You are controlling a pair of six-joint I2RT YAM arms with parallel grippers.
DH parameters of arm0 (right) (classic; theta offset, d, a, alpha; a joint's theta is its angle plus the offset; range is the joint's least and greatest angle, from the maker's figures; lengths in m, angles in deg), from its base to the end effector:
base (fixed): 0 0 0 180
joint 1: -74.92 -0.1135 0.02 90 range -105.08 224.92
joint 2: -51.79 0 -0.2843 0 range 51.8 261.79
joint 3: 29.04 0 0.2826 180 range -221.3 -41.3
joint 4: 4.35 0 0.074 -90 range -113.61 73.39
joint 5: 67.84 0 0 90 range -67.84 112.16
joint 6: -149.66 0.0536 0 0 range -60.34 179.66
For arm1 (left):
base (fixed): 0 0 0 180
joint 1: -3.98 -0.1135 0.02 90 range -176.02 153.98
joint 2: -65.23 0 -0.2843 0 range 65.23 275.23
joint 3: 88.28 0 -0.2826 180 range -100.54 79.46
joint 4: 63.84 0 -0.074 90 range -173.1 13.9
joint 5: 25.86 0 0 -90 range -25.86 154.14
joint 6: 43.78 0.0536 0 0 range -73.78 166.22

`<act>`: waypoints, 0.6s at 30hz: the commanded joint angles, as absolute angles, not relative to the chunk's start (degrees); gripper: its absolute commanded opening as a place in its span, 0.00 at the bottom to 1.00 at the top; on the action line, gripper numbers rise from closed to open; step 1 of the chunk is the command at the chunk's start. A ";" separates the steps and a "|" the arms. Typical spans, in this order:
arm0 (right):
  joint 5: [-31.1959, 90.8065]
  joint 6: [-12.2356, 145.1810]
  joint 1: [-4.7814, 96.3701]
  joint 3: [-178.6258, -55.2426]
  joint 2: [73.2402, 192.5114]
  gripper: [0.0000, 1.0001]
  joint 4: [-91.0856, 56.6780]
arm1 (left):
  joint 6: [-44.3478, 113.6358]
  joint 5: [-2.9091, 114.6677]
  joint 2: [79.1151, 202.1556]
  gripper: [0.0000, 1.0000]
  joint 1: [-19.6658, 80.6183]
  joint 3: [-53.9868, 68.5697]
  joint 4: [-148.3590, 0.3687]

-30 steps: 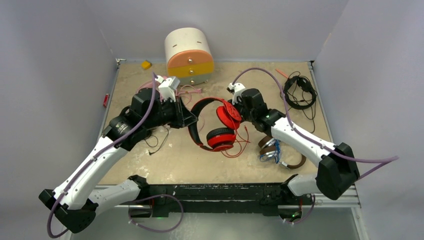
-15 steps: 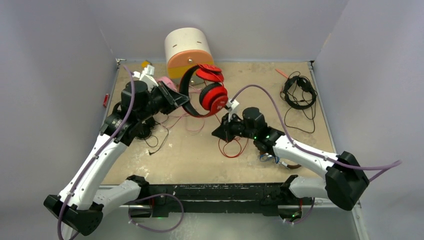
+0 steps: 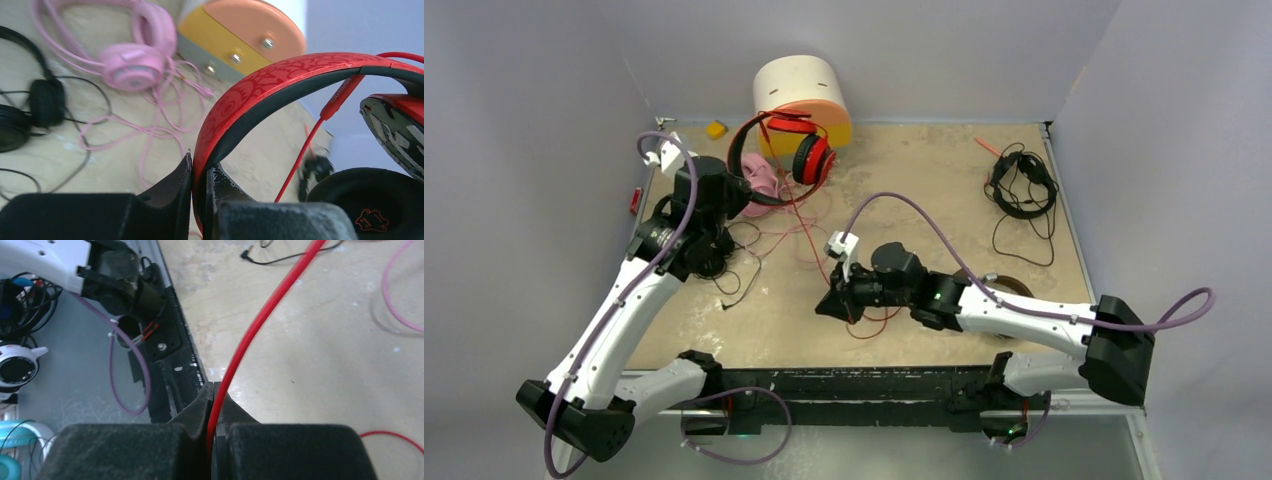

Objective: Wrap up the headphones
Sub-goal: Wrap the headphones cable around the headphones.

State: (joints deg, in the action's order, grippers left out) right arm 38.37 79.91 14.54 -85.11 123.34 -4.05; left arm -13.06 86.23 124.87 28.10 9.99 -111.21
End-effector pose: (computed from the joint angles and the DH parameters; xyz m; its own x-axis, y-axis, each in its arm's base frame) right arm 0.1469 0.2886 0.2749 -0.4564 -0.1304 -0.8802 -0.8633 0.3043 0.4026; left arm 0.2364 -0.0838 0.4123 -0.2578 -0.7573 -0.6000 -0.3002 0.6530 -0.6953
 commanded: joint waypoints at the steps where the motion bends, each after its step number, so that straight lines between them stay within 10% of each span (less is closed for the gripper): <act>1: 36.26 77.34 11.23 -93.38 124.78 0.00 -10.40 | -11.23 100.84 127.17 0.00 27.88 6.29 -111.67; 18: 17.49 65.65 9.56 -126.32 131.15 0.00 -38.28 | 10.35 100.39 132.27 0.00 29.55 14.90 -112.93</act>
